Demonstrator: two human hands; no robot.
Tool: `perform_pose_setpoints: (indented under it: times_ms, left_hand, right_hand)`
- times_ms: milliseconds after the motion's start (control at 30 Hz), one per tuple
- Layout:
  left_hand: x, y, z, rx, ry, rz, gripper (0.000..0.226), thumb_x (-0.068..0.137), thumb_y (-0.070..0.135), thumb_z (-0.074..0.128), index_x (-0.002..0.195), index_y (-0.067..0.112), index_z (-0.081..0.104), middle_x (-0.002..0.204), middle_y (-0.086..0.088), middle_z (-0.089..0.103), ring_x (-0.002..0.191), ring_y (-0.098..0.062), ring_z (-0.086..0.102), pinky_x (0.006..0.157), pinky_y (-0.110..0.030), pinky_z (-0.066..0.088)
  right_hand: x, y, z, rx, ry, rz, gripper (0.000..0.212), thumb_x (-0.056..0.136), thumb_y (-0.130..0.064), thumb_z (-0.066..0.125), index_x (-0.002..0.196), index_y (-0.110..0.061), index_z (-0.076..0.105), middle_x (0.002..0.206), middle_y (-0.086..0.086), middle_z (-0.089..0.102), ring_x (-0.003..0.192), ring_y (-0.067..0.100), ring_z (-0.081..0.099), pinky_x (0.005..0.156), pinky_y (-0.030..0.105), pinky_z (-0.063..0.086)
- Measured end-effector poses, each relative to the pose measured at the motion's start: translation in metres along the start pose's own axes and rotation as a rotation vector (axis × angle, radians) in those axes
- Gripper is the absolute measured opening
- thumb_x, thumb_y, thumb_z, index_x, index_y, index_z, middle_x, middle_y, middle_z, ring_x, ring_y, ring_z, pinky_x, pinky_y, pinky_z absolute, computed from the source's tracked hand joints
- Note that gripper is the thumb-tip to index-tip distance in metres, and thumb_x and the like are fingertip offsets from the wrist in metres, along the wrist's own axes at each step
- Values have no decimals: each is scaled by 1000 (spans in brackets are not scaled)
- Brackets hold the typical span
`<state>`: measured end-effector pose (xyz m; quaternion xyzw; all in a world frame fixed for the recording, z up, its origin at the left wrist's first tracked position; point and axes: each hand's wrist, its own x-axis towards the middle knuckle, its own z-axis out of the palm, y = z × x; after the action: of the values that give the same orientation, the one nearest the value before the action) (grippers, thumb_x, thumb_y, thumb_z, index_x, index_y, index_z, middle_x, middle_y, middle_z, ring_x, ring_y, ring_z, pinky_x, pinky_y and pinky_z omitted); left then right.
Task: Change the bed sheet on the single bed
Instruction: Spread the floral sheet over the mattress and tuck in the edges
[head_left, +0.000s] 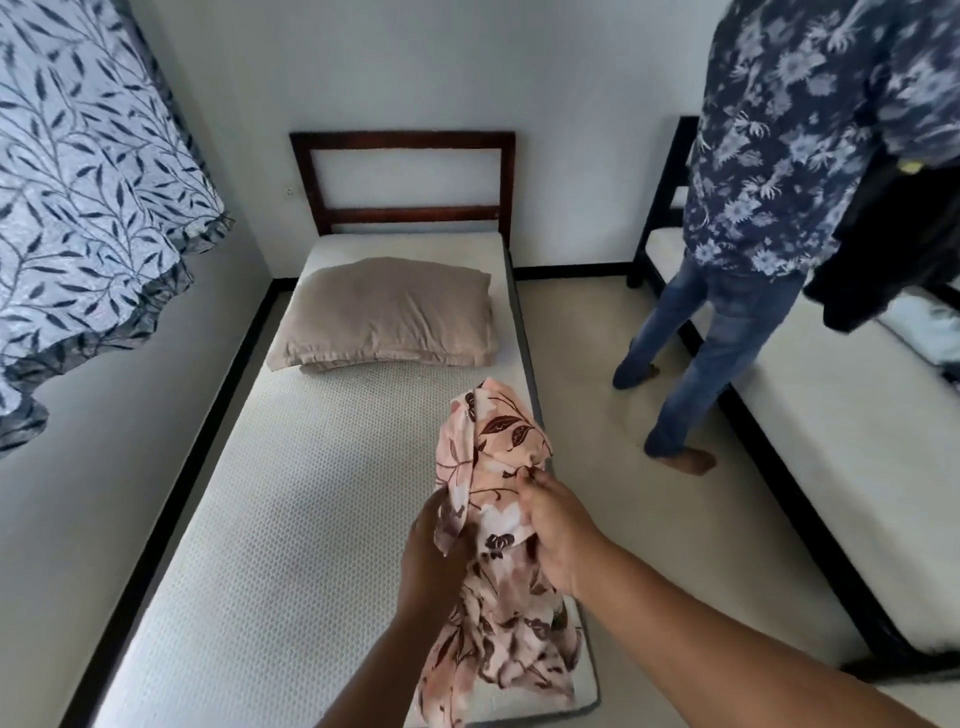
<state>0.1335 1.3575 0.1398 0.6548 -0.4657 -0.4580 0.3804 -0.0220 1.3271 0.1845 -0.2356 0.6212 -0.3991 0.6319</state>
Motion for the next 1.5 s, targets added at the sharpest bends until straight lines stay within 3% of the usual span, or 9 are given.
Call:
perform_pose_setpoints:
  times_ms: [100,200,333,500,633,1000,1200,1400,1500]
  left_hand:
    - [24,4,2,-71,154,-40,18,98,21,54,102,36,63,91,3,73,79,-15,68,69,-42,57]
    - [50,11,-6,-221,249,-145,14,95,25,46,92,26,59,87,-7,68,83,-35,65,71,-56,56]
    - [78,29,-19,-395,328,-213,22,97,26,42,94,13,59,87,-9,67,84,-33,63,63,-41,53]
    - [91,50,-22,-489,-41,-264,44,101,53,48,113,16,69,110,-13,74,105,-32,71,96,-52,54]
    - [95,73,-2,-403,-192,-271,44,90,32,72,125,7,62,113,-12,74,106,-28,72,97,-48,56]
    - [118,138,122,-513,472,-327,29,97,34,64,118,15,69,109,-8,76,103,-26,73,95,-51,56]
    - [125,168,167,-460,544,-317,22,103,26,55,112,15,73,107,-5,77,104,-21,72,99,-48,54]
    - [114,175,183,-505,523,-294,42,105,44,43,125,16,67,119,-4,73,114,-21,68,99,-43,53]
    - [114,177,181,-531,589,-239,42,106,41,42,127,14,66,120,-6,72,115,-21,68,100,-44,54]
  right_hand:
    - [21,-21,-6,-27,8,-24,20,103,-30,56,97,-30,75,102,1,78,103,24,70,92,41,54]
    - [47,-44,-8,-142,25,-114,23,104,-39,54,113,-29,72,113,-2,74,111,20,65,98,41,52]
    - [84,-75,-14,-230,55,-204,29,104,-42,50,118,-25,69,116,-1,72,108,19,66,93,37,53]
    - [127,-102,-18,-142,-92,-97,27,103,-43,50,110,-29,73,111,5,76,105,32,72,96,57,54]
    - [171,-121,-20,-70,-320,41,31,107,-34,46,121,-18,69,117,15,74,111,36,69,104,62,47]
    - [248,-175,-54,-779,-492,-287,48,94,-62,57,124,-25,56,116,-5,62,104,14,61,86,32,51]
    - [243,-161,-75,-775,-864,-205,48,82,-54,78,123,-35,63,110,-17,72,103,0,66,95,27,55]
    - [260,-160,-72,-756,-892,-314,15,91,-29,75,104,-23,71,92,-36,66,90,-22,59,82,3,45]
    - [267,-167,-62,-776,-913,-357,22,93,-34,71,111,-22,70,125,-23,64,112,-7,59,102,23,49]
